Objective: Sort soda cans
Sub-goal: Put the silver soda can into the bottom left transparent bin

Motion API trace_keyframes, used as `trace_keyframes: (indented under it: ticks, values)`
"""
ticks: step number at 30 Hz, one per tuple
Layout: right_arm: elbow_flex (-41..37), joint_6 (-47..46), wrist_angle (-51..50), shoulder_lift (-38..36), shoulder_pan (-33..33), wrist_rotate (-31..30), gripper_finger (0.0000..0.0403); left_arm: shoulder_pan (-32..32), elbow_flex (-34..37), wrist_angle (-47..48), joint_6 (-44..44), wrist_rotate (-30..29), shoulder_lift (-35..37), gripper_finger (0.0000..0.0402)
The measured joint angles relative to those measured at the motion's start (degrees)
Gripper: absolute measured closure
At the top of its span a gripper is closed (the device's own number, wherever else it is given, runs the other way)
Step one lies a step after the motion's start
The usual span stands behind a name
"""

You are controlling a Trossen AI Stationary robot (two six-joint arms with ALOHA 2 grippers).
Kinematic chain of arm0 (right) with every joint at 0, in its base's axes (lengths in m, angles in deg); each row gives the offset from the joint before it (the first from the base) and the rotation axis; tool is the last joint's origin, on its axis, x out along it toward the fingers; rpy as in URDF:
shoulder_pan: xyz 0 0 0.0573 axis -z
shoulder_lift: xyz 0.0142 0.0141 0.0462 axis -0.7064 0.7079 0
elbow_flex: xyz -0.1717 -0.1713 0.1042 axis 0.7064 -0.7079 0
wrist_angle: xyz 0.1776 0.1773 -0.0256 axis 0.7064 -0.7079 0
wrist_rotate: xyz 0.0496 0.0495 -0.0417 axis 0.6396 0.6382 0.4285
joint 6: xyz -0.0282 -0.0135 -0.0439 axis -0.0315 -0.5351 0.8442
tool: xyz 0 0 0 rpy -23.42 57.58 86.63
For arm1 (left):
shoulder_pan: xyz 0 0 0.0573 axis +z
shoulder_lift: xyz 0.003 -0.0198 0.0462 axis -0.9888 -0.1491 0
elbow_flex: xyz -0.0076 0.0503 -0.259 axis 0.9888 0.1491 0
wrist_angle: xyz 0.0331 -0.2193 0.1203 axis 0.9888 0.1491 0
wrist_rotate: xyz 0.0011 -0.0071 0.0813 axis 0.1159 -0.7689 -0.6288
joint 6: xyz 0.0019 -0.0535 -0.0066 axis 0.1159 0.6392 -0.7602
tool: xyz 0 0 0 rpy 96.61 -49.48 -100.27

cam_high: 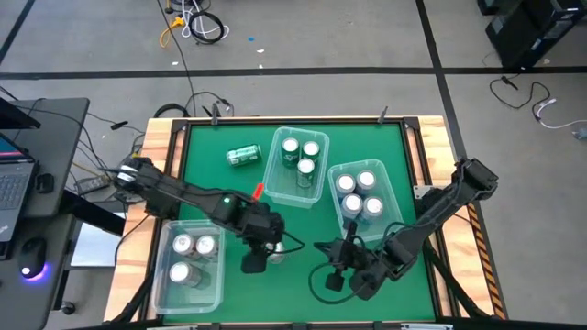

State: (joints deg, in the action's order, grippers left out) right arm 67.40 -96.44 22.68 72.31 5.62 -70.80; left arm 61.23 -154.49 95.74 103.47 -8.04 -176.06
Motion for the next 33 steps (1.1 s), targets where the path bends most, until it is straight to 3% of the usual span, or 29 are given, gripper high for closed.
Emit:
trace_keyframes:
  ticks: [4, 9, 33]
  values:
    - [0.0, -1.51, -1.62, 0.0, -0.16, 0.36, 0.0403, 1.45, 0.0, 0.64, -1.55, 3.09, -3.05, 0.0085]
    - [0.0, -2.97, -3.12, 0.0, -0.43, 0.79, 0.0403, 2.92, 0.02, 0.76, -3.0, 4.57, -5.15, 0.0055]
    - [0.0, -3.36, -3.39, 0.0, -0.67, 0.94, 0.0403, 3.01, 2.78, -7.39, -4.6, 3.49, -7.46, 0.005]
